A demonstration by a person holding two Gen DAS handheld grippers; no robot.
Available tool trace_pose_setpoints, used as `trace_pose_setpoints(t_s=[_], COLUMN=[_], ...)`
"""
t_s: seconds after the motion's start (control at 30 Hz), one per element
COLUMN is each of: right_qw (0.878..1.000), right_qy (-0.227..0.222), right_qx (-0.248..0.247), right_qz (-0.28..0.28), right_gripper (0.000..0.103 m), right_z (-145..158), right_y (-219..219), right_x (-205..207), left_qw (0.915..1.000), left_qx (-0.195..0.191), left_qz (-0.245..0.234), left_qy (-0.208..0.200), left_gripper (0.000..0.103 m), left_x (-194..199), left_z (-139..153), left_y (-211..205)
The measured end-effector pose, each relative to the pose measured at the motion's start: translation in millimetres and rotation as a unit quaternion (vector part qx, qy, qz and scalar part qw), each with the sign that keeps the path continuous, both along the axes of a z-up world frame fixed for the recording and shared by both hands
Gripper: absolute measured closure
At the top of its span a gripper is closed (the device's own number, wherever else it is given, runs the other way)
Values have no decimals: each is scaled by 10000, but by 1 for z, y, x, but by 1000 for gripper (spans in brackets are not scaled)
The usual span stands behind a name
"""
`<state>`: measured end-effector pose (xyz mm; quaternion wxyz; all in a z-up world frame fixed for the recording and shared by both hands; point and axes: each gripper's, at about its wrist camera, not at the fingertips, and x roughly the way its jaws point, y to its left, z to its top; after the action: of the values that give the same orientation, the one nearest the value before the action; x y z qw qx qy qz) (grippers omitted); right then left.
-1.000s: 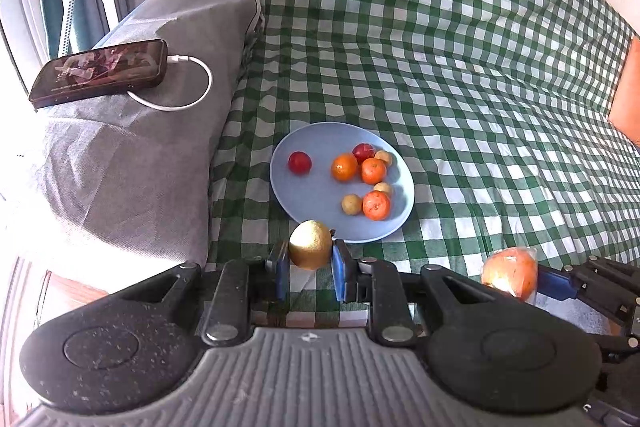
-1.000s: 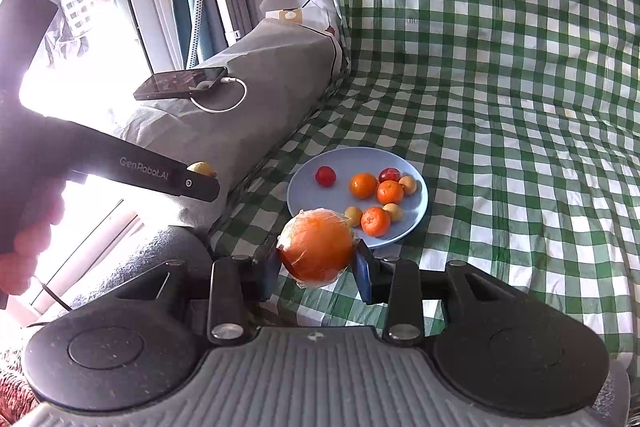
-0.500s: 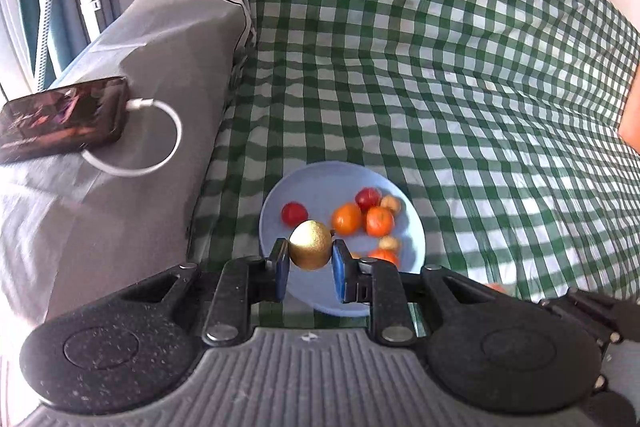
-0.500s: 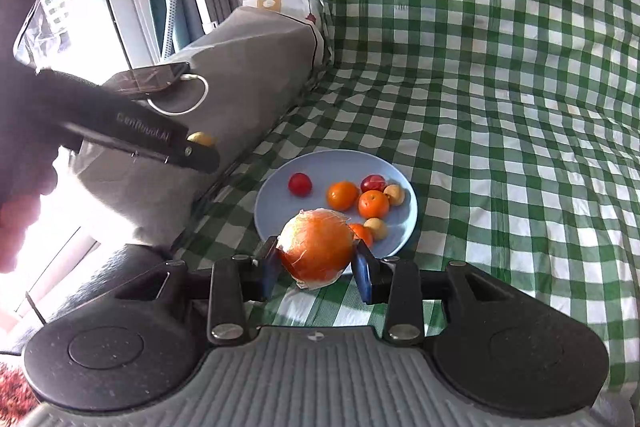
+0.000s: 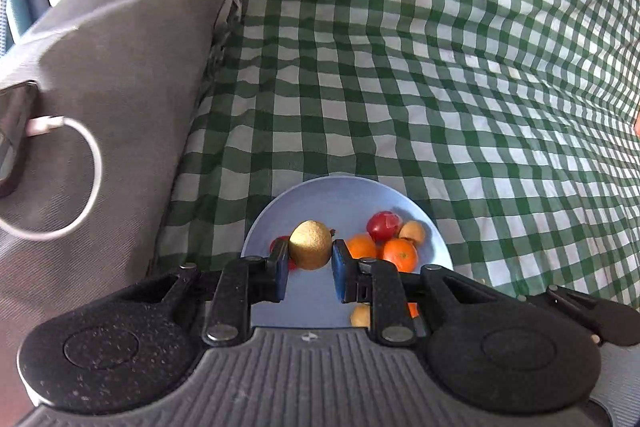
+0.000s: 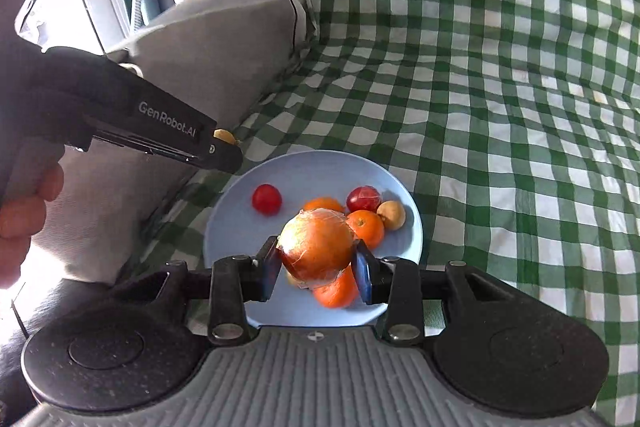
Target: Organize fruits
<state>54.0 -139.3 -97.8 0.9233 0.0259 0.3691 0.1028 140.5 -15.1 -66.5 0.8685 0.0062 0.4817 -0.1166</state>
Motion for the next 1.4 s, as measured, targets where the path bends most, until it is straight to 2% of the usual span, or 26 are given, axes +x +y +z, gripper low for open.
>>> trace_pose_setpoints(t_s=[0.3,0.47,0.5,0.53,0.57,0.6,0.63,0.67,0.7,0.8,0.97,1.17,1.4], right_qw=[9995,9991,9990,9989,9988,9989,9988,9987,9986,9984,9986,9978,9957], right_qy=[239,312,319,315,284,218,175,165,162,194,175,-63,-307], right_qx=[-189,-285,-305,-341,-382,-409,-430,-460,-485,-521,-485,-571,-660], right_qz=[4,51,74,107,117,111,120,129,121,67,-120,-343,-579], right_gripper=[63,62,61,57,47,37,32,24,20,13,5,1,1], right_z=[-28,-35,-36,-35,-32,-30,-26,-23,-19,-8,10,29,41], right_y=[-3,1,2,3,4,6,7,7,7,8,11,21,27], right_x=[34,43,44,44,43,40,37,34,29,10,-28,-76,-116], left_qw=[9991,9984,9985,9985,9987,9988,9988,9988,9987,9985,9990,9990,9975], left_qx=[167,331,350,377,417,464,483,492,500,492,404,333,458], left_qz=[-164,-109,-129,-146,-109,-30,21,-38,-96,-25,126,312,438], left_qy=[340,441,403,362,283,168,18,-11,62,256,108,-41,-301], left_gripper=[78,76,59,26,10,1,0,0,0,0,0,0,0], left_x=[23,25,24,22,19,15,10,6,2,-13,-57,-106,-139], left_z=[-41,-52,-50,-48,-44,-40,-34,-31,-28,-21,5,29,47], left_y=[-12,-11,-10,-10,-10,-9,-8,-7,-7,-2,11,24,23])
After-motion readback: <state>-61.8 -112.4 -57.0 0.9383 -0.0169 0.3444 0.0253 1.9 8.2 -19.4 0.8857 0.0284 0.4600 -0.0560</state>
